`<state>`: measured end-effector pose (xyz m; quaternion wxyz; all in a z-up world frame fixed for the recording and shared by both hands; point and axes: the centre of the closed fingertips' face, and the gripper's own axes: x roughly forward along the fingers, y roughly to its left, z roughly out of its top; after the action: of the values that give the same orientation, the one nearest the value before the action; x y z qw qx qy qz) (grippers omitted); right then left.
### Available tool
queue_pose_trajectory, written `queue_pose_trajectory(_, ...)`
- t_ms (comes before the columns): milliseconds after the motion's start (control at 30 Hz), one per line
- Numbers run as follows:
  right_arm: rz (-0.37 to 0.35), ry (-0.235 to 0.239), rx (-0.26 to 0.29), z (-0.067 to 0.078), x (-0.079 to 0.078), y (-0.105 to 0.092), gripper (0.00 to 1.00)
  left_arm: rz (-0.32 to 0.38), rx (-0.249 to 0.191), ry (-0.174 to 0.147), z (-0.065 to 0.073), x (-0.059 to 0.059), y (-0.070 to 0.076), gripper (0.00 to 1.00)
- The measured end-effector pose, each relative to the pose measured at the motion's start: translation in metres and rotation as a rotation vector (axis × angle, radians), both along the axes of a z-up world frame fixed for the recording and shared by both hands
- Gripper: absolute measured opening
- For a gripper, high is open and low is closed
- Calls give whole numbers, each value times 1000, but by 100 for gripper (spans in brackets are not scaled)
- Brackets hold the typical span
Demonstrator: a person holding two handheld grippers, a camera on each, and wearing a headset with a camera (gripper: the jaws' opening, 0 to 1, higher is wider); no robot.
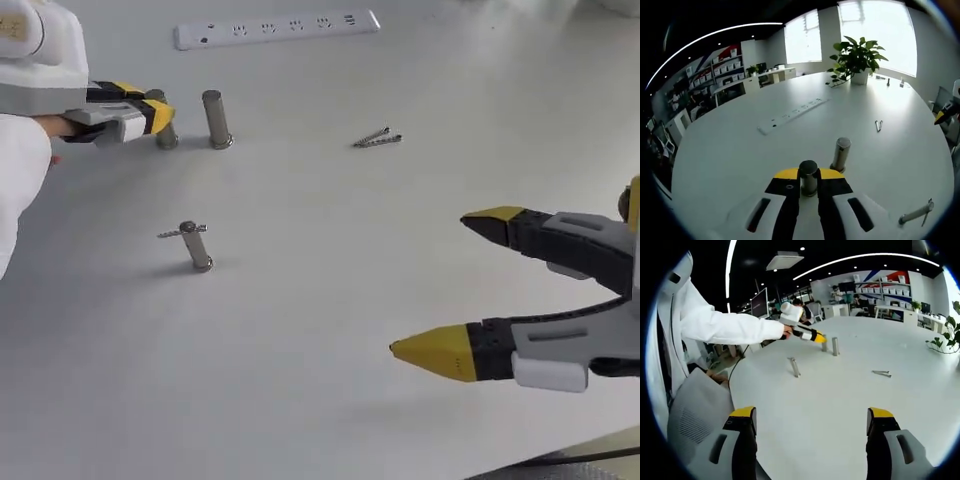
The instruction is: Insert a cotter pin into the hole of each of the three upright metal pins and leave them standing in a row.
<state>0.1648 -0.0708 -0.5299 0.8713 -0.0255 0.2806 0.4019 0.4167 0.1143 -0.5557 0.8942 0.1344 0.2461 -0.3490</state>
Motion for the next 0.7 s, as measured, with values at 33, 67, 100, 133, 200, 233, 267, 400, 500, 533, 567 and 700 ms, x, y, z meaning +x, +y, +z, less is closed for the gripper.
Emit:
queue_pose_trajectory(33, -1, -2, 1, 1, 0, 0, 89, 3, 4, -3, 2, -1, 1, 10)
queue_pose_trajectory(67, -3, -4, 2, 1, 0, 0, 89, 4, 5, -8, 4, -2, 2, 10)
queue_pose_trajectory(100, -5, -4, 2, 2, 0, 0, 89, 6, 2, -14, 8, -3, 4, 10)
queue_pose_trajectory(133, -10, -4, 1, 2, 0, -1, 89, 9, -12, -22, 15, -5, 4, 10)
queue_pose_trajectory(200, -10, -7, -1, 3, 0, -1, 89, 23, -51, -28, 29, -8, 5, 10)
queue_pose_trajectory(233, -10, -9, -2, 4, 0, 0, 89, 31, -73, -28, 35, -10, 5, 10)
queue_pose_trajectory(267, -10, -13, -1, 5, 0, 1, 89, 51, -137, -4, 45, -14, 3, 10)
queue_pose_trajectory(400, -7, -26, 5, 9, -1, 4, 89, 4, -204, -21, 79, -33, 2, 10)
queue_pose_trajectory(500, -7, -34, 5, 10, -1, 6, 89, -9, -224, -20, 89, -33, 8, 10)
queue_pose_trajectory(533, -6, -37, 4, 11, -1, 7, 89, -23, -230, -23, 95, -40, 6, 10)
queue_pose_trajectory(567, -6, -38, 4, 11, -1, 7, 89, -41, -233, -29, 101, -46, 4, 10)
queue_pose_trajectory(700, 2, -46, 11, 13, -1, 10, 89, -99, -229, -47, 118, -73, -1, 10)
